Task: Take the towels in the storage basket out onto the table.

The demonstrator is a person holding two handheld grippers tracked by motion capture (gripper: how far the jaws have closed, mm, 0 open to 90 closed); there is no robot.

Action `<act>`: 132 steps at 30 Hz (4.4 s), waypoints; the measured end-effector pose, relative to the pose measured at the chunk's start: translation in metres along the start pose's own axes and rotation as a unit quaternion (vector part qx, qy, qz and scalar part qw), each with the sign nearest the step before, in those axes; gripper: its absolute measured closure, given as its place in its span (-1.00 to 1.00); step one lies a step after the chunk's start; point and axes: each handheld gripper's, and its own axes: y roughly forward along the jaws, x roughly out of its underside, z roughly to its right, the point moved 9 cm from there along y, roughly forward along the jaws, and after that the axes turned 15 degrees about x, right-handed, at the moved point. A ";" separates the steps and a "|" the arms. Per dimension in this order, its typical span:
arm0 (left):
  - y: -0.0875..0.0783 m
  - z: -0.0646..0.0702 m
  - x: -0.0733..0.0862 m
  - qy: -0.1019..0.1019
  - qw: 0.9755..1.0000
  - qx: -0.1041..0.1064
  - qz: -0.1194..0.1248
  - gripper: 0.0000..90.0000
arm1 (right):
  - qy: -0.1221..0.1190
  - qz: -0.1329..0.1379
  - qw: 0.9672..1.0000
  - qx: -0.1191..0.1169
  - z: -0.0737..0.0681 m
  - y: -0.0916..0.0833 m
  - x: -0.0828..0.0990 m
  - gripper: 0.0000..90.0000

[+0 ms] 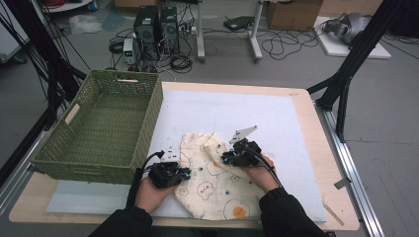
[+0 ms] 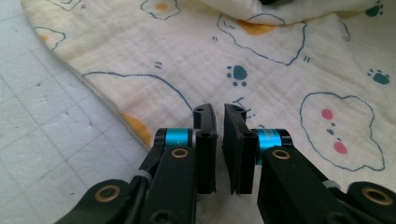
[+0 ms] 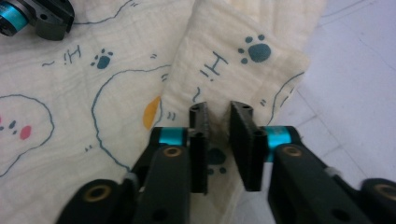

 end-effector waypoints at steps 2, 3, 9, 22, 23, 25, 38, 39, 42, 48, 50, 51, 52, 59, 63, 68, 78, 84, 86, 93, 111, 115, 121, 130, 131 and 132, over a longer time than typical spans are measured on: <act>0.000 0.000 0.000 0.000 1.000 0.001 -0.001 0.85 | -0.001 0.001 1.000 -0.008 0.000 0.000 0.000 0.93; 0.000 0.000 0.000 0.000 1.000 0.002 -0.001 0.86 | 0.002 0.002 1.000 -0.007 0.002 -0.002 0.000 0.94; 0.000 0.000 0.000 0.000 1.000 0.000 0.001 0.86 | 0.016 0.026 0.999 0.044 0.033 -0.032 -0.001 0.95; -0.007 -0.005 -0.002 -0.001 1.000 -0.015 0.003 0.62 | 0.071 0.022 0.994 0.076 0.072 -0.049 0.037 0.52; -0.006 -0.006 -0.001 -0.003 1.000 -0.017 0.003 0.56 | 0.066 0.022 0.995 0.070 0.068 -0.049 0.039 0.50; -0.005 -0.009 -0.002 -0.001 1.000 -0.022 0.005 0.48 | 0.058 0.015 0.997 0.054 0.060 -0.048 0.045 0.43; 0.008 -0.029 -0.022 0.008 0.994 -0.109 0.015 0.98 | 0.056 -0.002 0.994 0.091 0.069 -0.042 0.064 0.98; 0.008 -0.032 -0.025 0.005 0.993 -0.113 0.020 0.98 | 0.068 0.002 0.993 0.097 0.074 -0.043 0.064 0.98; 0.009 -0.039 -0.035 -0.008 0.993 -0.114 0.035 0.96 | 0.099 0.002 0.990 0.100 0.084 -0.043 0.069 0.96; -0.003 -0.031 -0.034 0.004 0.995 -0.094 0.043 0.76 | 0.088 0.027 0.991 0.100 0.078 -0.057 0.064 0.71; -0.010 -0.025 -0.032 0.007 0.996 -0.083 0.045 0.73 | 0.073 0.035 0.993 0.090 0.069 -0.064 0.064 0.66; -0.014 -0.022 -0.030 0.008 0.996 -0.078 0.047 0.73 | 0.067 0.038 0.994 0.084 0.065 -0.068 0.065 0.62; -0.017 -0.018 -0.028 0.007 0.996 -0.072 0.048 0.73 | 0.064 0.040 0.994 0.077 0.059 -0.072 0.067 0.60; -0.027 0.009 -0.007 0.014 0.999 -0.030 0.036 0.66 | 0.049 0.060 0.997 0.015 0.019 -0.093 0.087 0.44; -0.024 0.026 0.002 0.023 1.000 -0.003 0.014 0.60 | 0.030 0.046 0.998 -0.014 -0.001 -0.097 0.098 0.42; -0.009 0.030 0.015 0.032 0.999 0.003 -0.030 0.60 | 0.010 0.030 0.999 -0.034 -0.016 -0.096 0.106 0.52; -0.018 0.028 0.007 0.044 0.999 -0.009 -0.029 0.98 | 0.005 0.031 0.999 -0.029 -0.015 -0.092 0.107 0.96; -0.044 0.044 -0.002 0.054 0.998 0.007 -0.020 0.98 | 0.008 0.036 0.999 -0.033 -0.016 -0.095 0.106 0.97; -0.046 0.048 -0.003 0.058 0.998 0.010 -0.021 0.98 | 0.005 0.037 0.999 -0.034 -0.017 -0.097 0.105 0.97; -0.033 0.034 0.010 0.036 0.999 0.012 -0.030 0.56 | 0.014 0.050 0.997 -0.063 -0.025 -0.105 0.103 0.60; -0.002 0.012 0.001 0.060 0.997 -0.032 -0.028 0.91 | -0.002 0.031 0.999 -0.041 -0.021 -0.095 0.108 0.65; -0.016 0.017 0.004 0.051 0.998 -0.021 -0.018 0.79 | 0.002 0.049 0.998 -0.043 -0.021 -0.103 0.106 0.63; -0.028 0.034 0.015 0.061 0.998 0.005 -0.027 0.69 | -0.011 0.060 0.996 -0.068 -0.034 -0.113 0.108 0.55; -0.020 0.041 0.029 0.069 0.996 0.019 -0.056 0.97 | -0.041 0.032 0.996 -0.073 -0.045 -0.105 0.115 0.94; -0.021 0.042 0.029 0.068 0.996 0.020 -0.057 0.98 | -0.041 0.032 0.995 -0.082 -0.046 -0.104 0.115 0.96; -0.022 0.043 0.030 0.069 0.996 0.022 -0.059 0.98 | -0.043 0.032 0.995 -0.082 -0.046 -0.104 0.115 0.97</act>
